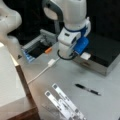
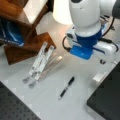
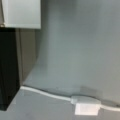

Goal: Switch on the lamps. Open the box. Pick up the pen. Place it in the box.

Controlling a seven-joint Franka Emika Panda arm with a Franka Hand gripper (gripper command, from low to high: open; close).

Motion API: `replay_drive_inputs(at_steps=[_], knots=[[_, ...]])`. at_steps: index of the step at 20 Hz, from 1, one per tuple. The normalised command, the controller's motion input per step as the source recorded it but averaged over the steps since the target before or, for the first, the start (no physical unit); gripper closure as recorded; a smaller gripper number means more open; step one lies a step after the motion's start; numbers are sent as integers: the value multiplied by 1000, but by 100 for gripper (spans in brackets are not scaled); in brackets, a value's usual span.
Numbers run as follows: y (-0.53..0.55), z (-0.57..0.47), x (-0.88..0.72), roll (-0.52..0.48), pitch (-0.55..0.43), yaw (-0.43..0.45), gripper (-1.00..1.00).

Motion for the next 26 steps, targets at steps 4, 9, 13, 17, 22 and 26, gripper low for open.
replay_drive_inputs(at_steps=[4,9,13,17,22,26], knots=[[-23,-73,349,581,189,-194,-100],[-132,-200,246,530,68,-82,-100],[-140,-357,137,446,-59,-34,-100],[-62,-315,49,431,-126,-108,-100],[73,-187,-41,257,-95,-138,-100],[159,-81,-106,154,-78,-145,-100]])
